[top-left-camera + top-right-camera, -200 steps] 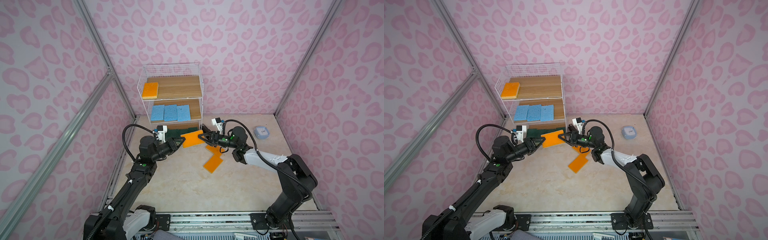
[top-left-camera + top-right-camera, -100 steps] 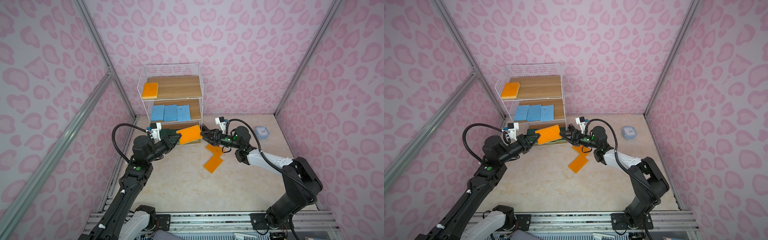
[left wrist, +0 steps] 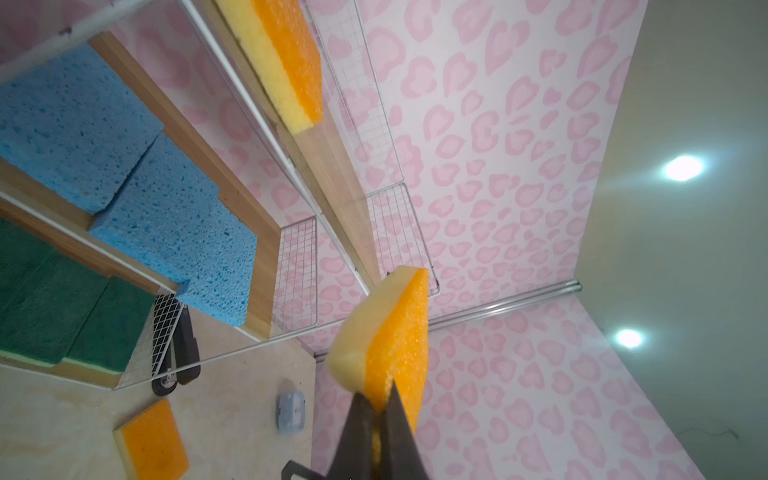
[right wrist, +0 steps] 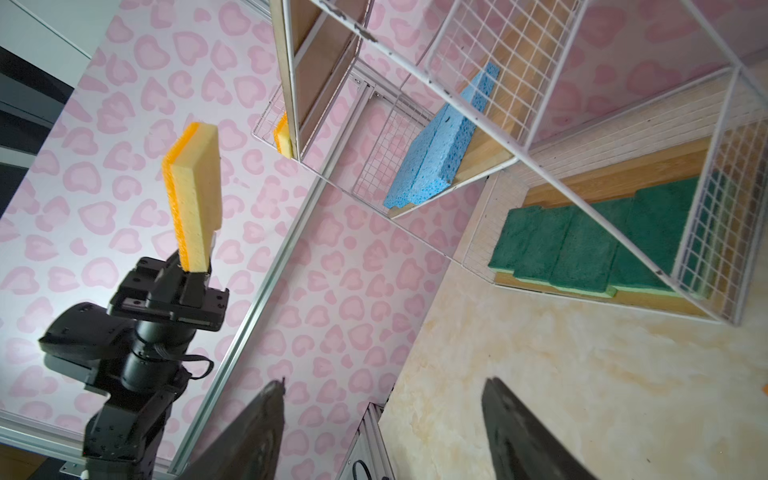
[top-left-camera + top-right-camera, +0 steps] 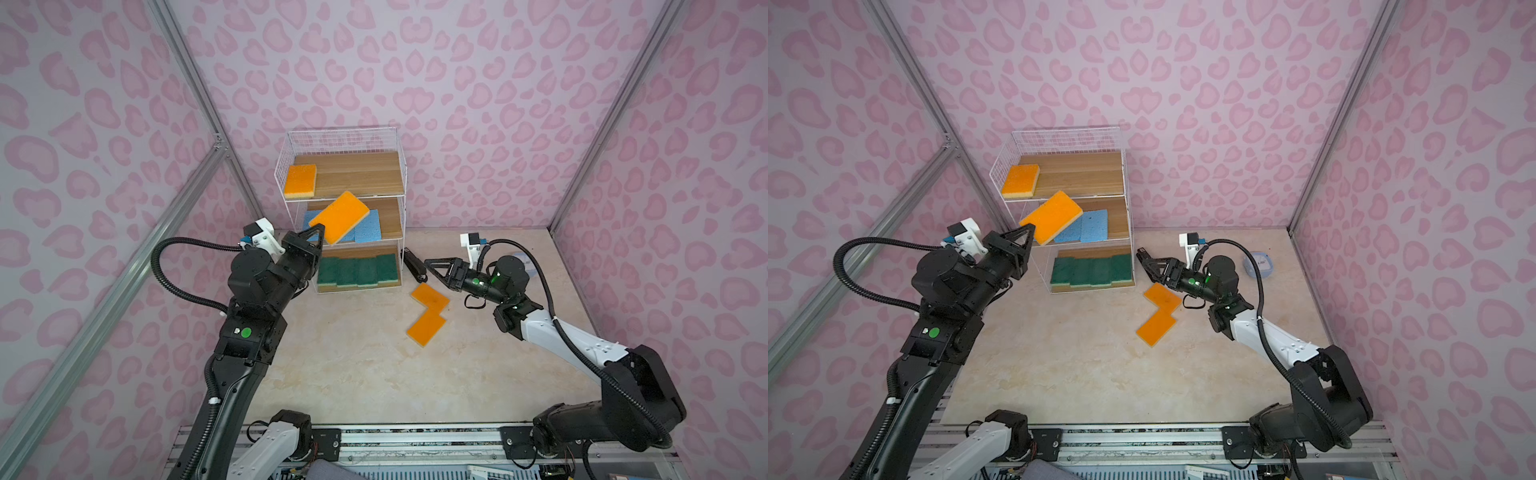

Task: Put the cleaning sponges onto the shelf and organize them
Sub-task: 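Raise the orange sponge with the left gripper onto the top shelf while the right withdraws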

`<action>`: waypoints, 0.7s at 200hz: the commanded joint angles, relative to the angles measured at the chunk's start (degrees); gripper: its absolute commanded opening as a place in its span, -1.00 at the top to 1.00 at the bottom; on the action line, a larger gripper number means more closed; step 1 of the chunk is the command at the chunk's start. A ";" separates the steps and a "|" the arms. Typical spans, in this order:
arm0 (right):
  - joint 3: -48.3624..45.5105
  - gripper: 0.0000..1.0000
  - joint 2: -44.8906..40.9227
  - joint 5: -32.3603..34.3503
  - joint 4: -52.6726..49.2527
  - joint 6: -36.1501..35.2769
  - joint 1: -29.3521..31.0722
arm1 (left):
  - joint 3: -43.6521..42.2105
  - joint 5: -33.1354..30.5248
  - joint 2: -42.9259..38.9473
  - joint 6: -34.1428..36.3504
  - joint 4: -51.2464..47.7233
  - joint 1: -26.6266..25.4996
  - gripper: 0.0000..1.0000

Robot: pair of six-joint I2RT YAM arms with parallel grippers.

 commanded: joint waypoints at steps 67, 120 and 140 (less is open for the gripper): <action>-2.33 -0.51 0.16 -0.24 1.87 -1.73 -2.59 | 21.44 -19.52 15.96 -4.40 -5.16 -3.89 0.95; -3.34 -0.51 0.66 -1.86 4.78 0.14 -5.29 | 31.67 -23.86 26.79 -5.09 -7.45 -5.74 0.95; -3.52 -0.51 0.86 -2.43 5.31 0.47 -6.29 | 32.78 -26.43 28.91 -5.35 -7.63 -6.65 0.94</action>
